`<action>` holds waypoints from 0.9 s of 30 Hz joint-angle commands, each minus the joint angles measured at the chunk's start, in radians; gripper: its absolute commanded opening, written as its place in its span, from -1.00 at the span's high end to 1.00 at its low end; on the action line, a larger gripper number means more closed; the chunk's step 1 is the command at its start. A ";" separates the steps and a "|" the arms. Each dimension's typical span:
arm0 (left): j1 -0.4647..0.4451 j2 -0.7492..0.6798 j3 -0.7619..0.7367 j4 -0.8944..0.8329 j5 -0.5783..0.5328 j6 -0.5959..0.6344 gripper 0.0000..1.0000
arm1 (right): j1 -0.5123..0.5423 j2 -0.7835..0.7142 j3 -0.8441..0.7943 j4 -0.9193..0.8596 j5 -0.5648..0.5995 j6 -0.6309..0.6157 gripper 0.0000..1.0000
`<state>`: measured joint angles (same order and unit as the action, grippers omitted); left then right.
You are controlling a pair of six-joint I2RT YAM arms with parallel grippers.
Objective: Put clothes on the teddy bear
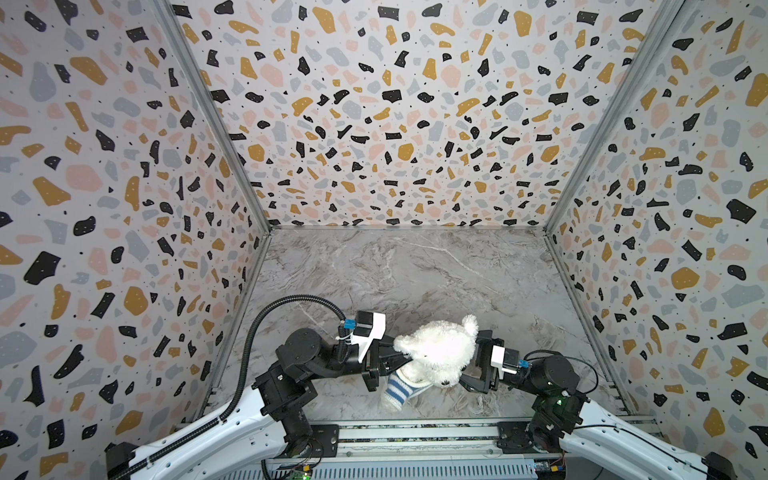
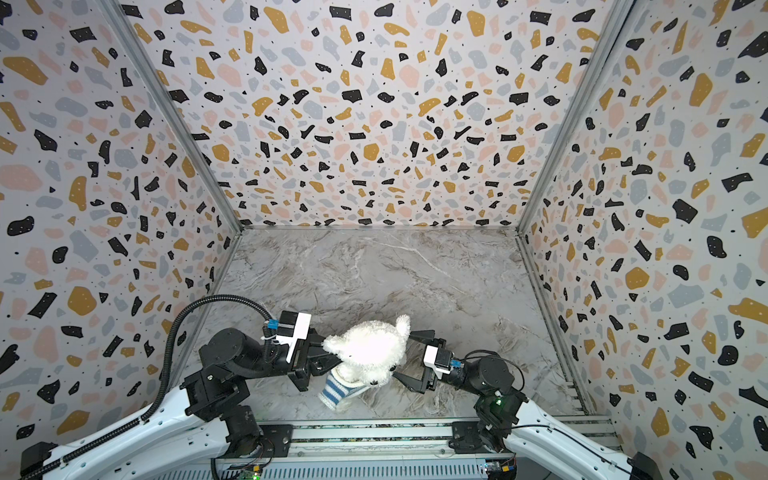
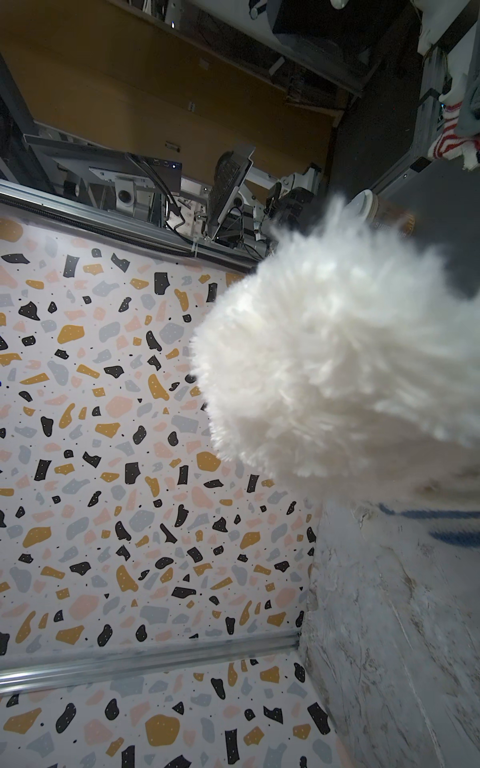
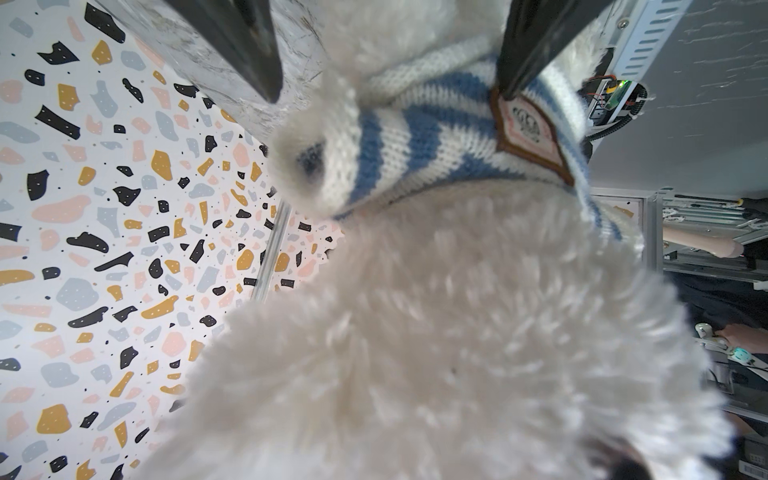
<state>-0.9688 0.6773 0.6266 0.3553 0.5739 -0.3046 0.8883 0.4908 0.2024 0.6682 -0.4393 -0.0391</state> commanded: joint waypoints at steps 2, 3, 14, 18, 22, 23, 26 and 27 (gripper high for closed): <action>0.005 -0.012 0.036 0.122 0.049 -0.026 1.00 | -0.006 0.042 0.034 -0.020 -0.027 -0.011 -0.53; 0.005 -0.010 0.036 0.120 0.050 -0.025 1.00 | -0.006 0.051 0.034 -0.012 -0.031 -0.012 -0.49; 0.005 0.009 0.026 0.033 -0.135 0.004 1.00 | -0.007 0.044 0.050 -0.005 -0.021 -0.037 0.69; 0.005 0.023 0.008 -0.048 -0.313 0.039 0.85 | -0.009 0.026 0.037 -0.036 0.126 -0.038 0.99; 0.005 0.043 -0.024 -0.141 -0.522 0.037 0.16 | -0.021 0.027 0.074 -0.137 0.287 -0.055 1.00; 0.006 0.044 -0.038 -0.154 -0.562 0.031 0.06 | -0.023 0.032 0.087 -0.167 0.331 -0.063 1.00; 0.013 0.051 -0.066 -0.201 -0.666 0.003 -0.15 | -0.024 0.065 0.129 -0.245 0.419 -0.112 1.00; 0.014 0.053 -0.069 -0.225 -0.692 -0.003 -0.16 | -0.025 0.080 0.141 -0.265 0.442 -0.127 1.00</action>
<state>-0.9630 0.7231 0.5804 0.2028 0.0456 -0.2924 0.8627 0.5575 0.2596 0.4507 -0.1204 -0.1154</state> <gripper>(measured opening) 0.575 0.077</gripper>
